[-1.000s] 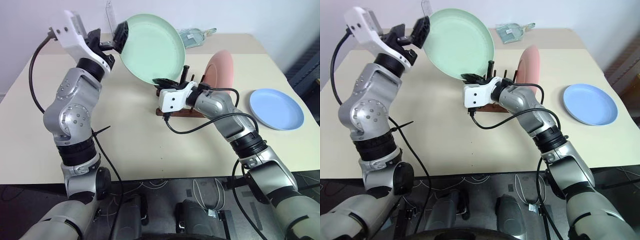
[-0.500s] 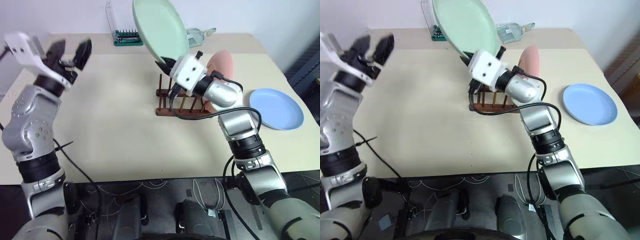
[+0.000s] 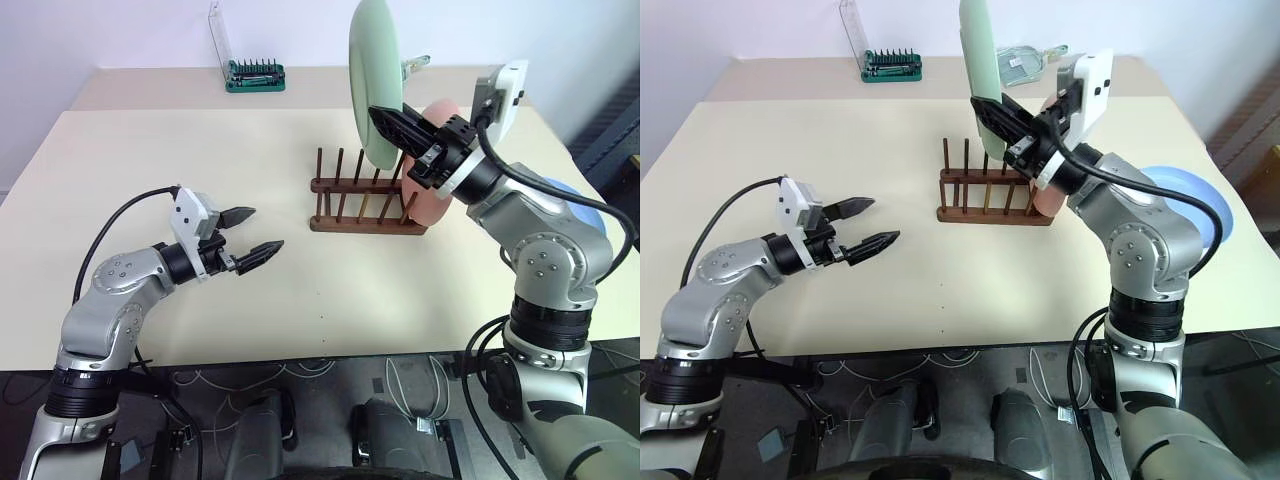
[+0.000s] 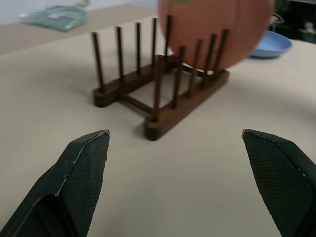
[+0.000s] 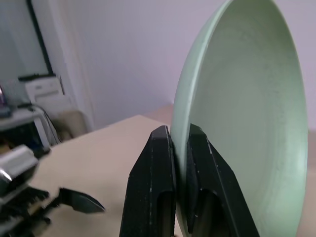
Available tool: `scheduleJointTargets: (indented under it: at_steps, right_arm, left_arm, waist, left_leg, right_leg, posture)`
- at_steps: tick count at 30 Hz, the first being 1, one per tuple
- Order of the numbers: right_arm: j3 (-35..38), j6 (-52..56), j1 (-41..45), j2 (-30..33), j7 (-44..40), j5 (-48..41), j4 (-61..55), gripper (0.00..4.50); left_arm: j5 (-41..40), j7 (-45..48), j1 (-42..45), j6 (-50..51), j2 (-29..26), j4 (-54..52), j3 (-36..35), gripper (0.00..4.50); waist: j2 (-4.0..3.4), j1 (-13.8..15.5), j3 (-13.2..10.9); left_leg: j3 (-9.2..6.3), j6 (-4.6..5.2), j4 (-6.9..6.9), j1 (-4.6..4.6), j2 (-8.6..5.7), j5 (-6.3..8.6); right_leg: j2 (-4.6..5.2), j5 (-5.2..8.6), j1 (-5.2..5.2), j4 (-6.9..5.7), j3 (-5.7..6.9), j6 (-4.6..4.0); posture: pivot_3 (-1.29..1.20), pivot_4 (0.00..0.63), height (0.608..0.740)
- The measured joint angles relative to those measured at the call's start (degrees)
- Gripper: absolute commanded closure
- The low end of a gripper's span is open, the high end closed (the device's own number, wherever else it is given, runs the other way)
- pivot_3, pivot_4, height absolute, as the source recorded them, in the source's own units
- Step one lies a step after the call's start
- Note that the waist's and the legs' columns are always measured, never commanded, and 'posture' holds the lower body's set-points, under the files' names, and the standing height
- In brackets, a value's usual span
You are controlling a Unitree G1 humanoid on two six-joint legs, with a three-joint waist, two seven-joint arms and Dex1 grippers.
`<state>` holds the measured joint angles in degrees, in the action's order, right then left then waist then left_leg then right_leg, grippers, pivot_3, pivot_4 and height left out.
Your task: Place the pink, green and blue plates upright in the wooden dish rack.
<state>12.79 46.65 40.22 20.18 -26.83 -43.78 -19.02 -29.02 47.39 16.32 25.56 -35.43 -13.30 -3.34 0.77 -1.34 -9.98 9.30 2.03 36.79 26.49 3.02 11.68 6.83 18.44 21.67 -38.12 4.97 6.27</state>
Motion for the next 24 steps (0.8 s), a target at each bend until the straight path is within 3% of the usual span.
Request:
scheduleJointTargets:
  at_steps: [6, 24]
  right_arm:
    - [2.21, 4.15, 0.01, -0.19, 5.83, -4.68, 0.43, 4.5]
    - [3.54, 5.49, 0.04, -0.74, 11.55, -7.62, 8.19, 4.5]
  left_arm:
    - [1.38, 1.26, 0.14, -0.33, 0.63, 1.54, 0.92, 0.09]
    - [2.04, 0.91, -1.34, -1.02, 1.14, 0.8, 0.79, 0.09]
  waist:
    - [0.0, 0.27, 0.0]
    - [-0.02, 0.23, -0.01]
  left_leg:
    - [0.01, 0.03, 0.0, 0.03, -0.02, 0.01]
    - [0.01, 0.04, 0.01, 0.04, -0.02, 0.0]
  right_leg:
    - [0.02, 0.0, 0.0, 0.03, 0.0, 0.01]
    - [0.01, 0.0, 0.01, 0.02, 0.0, 0.01]
  posture:
    - [0.0, 0.15, 0.732]
    - [0.0, 0.15, 0.732]
